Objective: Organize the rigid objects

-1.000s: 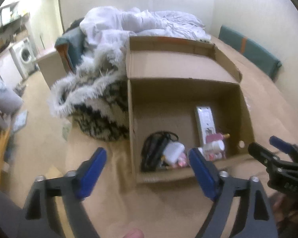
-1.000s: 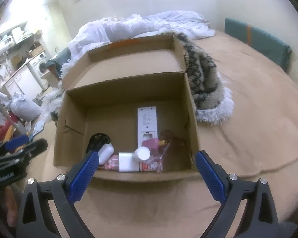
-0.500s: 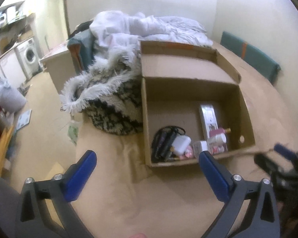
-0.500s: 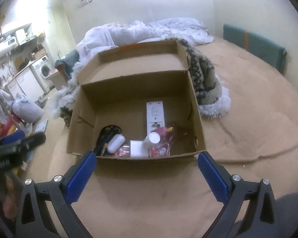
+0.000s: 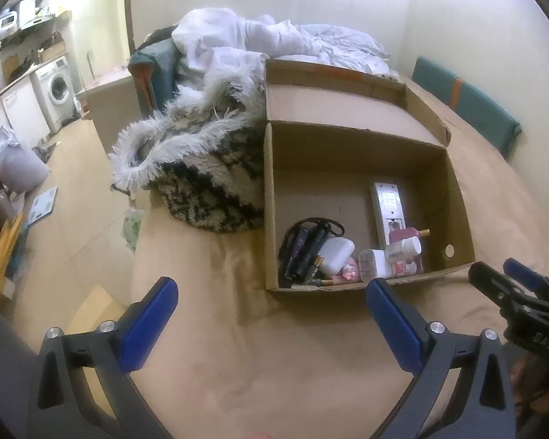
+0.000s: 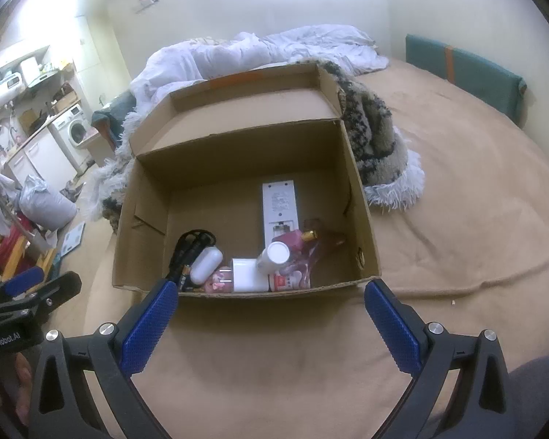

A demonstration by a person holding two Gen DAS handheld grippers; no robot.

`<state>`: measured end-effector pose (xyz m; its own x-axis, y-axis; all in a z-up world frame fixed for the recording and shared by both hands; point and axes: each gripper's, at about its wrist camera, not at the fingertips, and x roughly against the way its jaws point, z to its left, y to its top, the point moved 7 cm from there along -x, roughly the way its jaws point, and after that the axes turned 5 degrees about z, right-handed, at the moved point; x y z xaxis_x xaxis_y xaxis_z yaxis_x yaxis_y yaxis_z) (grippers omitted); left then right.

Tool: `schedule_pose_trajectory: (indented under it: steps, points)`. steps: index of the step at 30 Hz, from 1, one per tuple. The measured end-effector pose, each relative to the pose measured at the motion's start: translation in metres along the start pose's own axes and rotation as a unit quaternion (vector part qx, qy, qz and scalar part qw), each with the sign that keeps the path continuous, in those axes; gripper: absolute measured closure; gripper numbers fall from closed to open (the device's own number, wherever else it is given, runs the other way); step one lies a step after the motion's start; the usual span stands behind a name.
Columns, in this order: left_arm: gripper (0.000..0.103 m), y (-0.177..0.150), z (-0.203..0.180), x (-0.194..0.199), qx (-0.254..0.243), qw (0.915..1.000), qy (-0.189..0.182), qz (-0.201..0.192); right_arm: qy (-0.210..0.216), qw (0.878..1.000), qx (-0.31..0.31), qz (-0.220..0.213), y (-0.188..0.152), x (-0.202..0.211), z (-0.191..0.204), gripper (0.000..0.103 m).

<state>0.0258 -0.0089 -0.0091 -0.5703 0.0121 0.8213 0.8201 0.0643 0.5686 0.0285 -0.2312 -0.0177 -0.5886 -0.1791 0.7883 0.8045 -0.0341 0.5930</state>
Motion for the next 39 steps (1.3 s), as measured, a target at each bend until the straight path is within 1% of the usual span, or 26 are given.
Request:
schedule_pose_trajectory:
  steps: [5,35,39]
  points:
    - [0.000,-0.0011,-0.0018,-0.0010,0.002,1.0000,-0.005,0.005,0.010,1.000,0.000,-0.001,-0.0003,0.0004,0.0014,0.000]
    - [0.000,-0.0021,-0.0013,-0.0030,0.001,1.0000,0.003,0.005,0.012,1.000,0.005,-0.003,-0.0004,0.0007,0.0054,0.000]
    - [0.000,-0.0024,-0.0018,-0.0024,0.005,1.0000,-0.002,0.004,0.012,1.000,0.007,-0.003,-0.0003,0.0002,0.0048,0.000]
